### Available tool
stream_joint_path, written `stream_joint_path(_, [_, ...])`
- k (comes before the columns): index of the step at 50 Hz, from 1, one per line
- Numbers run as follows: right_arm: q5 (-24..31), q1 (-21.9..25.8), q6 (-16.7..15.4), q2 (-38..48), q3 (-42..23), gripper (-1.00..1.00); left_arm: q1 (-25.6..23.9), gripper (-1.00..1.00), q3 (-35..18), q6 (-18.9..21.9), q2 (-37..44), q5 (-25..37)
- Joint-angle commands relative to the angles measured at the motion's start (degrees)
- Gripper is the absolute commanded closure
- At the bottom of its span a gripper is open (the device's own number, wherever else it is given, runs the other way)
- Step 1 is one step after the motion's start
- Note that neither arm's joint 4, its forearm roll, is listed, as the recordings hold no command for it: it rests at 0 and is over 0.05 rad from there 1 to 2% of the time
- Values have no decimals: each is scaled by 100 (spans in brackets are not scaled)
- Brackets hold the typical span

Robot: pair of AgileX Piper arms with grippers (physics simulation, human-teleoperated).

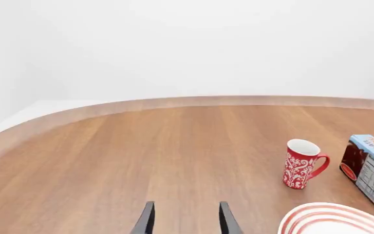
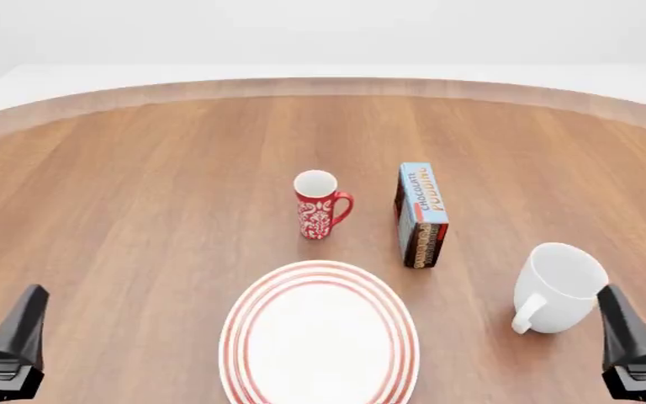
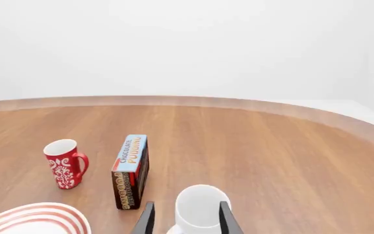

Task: Pick up the white mug and put it on the plate, and put the chocolate pudding to the right of the plate.

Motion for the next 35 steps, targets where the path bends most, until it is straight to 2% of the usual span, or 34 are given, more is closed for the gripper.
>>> stream_joint_path(1, [1, 1, -3, 11, -21, -100, -1, -100, -18, 17, 70, -33])
stream_joint_path(35, [9, 42, 12, -5, -11, -100, -346, -100, -184, 301, 635, -401])
